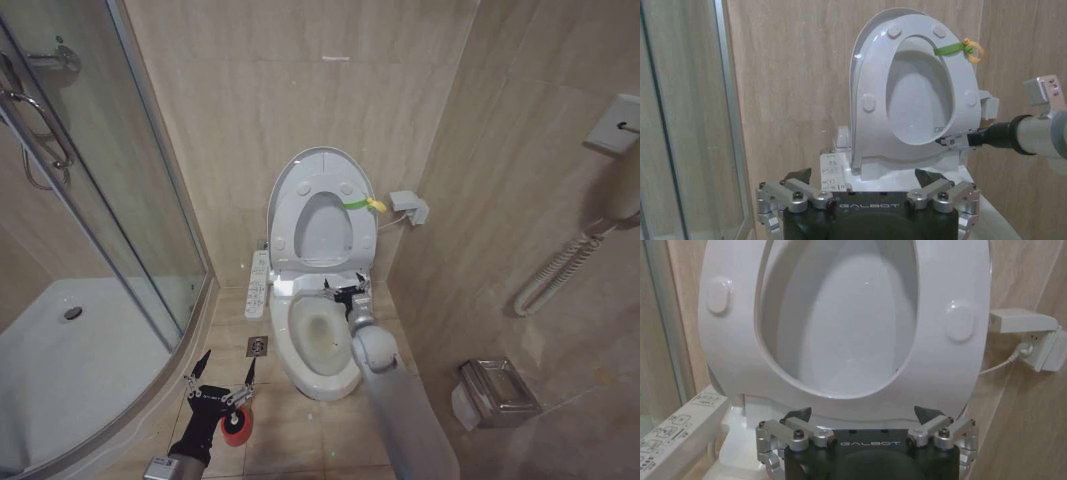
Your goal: Open the toilet lid, clean the toilet bowl with a toilet brush, close the toilet lid, and flush.
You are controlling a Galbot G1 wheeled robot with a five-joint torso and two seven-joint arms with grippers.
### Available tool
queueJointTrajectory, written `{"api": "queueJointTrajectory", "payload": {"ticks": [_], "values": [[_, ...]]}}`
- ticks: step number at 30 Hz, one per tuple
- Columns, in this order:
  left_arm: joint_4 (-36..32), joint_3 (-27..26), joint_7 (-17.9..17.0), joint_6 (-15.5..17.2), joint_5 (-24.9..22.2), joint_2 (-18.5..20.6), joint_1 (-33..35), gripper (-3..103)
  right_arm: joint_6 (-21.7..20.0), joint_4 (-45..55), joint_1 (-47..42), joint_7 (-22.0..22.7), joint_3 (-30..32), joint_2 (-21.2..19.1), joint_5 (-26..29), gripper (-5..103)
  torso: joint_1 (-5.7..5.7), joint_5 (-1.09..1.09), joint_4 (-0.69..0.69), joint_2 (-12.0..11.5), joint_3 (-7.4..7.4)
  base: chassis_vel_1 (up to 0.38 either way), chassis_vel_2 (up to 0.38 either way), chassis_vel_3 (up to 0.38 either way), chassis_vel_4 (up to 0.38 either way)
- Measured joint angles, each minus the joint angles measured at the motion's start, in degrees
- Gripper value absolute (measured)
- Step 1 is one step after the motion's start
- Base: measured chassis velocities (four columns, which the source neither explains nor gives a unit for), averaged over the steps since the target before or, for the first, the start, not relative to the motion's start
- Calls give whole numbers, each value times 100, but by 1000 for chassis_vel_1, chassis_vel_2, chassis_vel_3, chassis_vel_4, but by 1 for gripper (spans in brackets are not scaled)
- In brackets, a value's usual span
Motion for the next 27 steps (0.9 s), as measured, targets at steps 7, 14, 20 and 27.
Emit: {"api": "queueJointTrajectory", "payload": {"ticks": [7,14,20,27], "values": [[0,2,1,0,0,0,0,100,83,-19,-2,-96,112,-138,6,100,-1,6,8,0,-1,0,0,0,0],[0,0,-1,0,0,1,-2,100,778,97,-190,-409,902,-1100,93,100,-2,0,-6,1,-2,-24,-12,-3,-6],[0,2,1,0,0,0,0,100,1089,325,-383,-457,977,-1188,309,100,-2,5,3,0,-1,-14,-6,-4,-8],[0,0,0,0,0,0,0,100,1115,382,-294,-342,877,-974,438,100,-2,2,2,0,-1,0,0,0,0]]}}
